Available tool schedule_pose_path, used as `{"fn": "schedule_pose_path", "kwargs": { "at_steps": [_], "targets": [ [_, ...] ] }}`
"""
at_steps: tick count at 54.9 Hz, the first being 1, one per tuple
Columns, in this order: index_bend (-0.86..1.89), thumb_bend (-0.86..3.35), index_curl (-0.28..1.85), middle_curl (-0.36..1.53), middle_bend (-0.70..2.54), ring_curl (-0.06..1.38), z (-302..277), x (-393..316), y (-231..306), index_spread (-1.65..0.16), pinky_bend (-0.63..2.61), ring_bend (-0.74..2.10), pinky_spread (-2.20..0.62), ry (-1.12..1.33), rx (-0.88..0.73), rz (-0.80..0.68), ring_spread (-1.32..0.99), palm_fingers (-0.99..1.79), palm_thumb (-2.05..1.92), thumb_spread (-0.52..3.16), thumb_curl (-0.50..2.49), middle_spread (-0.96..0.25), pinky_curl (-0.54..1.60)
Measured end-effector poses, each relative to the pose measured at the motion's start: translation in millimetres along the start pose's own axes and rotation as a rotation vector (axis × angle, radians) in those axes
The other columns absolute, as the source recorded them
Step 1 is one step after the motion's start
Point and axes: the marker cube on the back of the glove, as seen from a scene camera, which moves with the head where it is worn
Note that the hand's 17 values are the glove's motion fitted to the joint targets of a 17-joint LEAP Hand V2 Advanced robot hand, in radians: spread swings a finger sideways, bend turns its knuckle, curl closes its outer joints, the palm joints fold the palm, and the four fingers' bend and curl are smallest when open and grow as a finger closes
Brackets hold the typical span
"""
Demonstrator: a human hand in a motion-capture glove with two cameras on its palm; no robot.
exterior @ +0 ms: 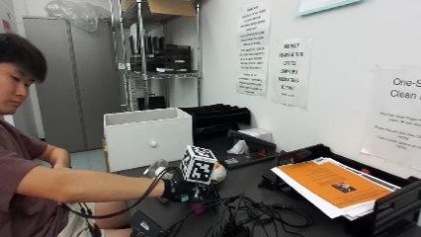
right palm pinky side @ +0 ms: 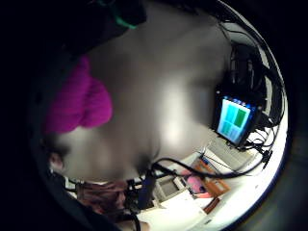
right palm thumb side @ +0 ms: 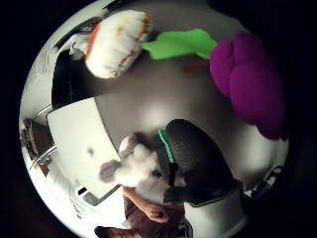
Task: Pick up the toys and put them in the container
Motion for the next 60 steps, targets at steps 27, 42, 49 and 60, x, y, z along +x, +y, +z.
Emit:
{"fn": "schedule_pose_path", "kwargs": {
  "at_steps": [27,42,49,60],
  "targets": [
    [0.35,0.15,0.3,0.53,0.66,0.43,-3,-8,-8,-0.28,0.85,1.01,-0.32,0.007,0.235,-0.001,-0.36,1.14,0.51,1.11,0.48,-0.32,0.37],
    [0.83,0.09,0.55,0.7,1.02,0.52,-94,-58,19,-0.29,0.84,1.16,-0.36,-0.261,0.292,0.051,-0.36,1.27,0.54,0.76,0.64,-0.28,0.42],
    [0.92,0.08,0.63,0.74,1.1,0.55,-166,-82,45,-0.28,0.87,1.23,-0.37,-0.316,0.422,0.022,-0.35,1.22,0.56,0.65,0.71,-0.25,0.44],
    [0.98,0.06,0.71,0.76,1.17,0.58,-264,-187,98,-0.25,0.91,1.29,-0.38,-0.186,0.58,-0.229,-0.34,1.18,0.56,0.53,0.8,-0.21,0.46]
  ]
}}
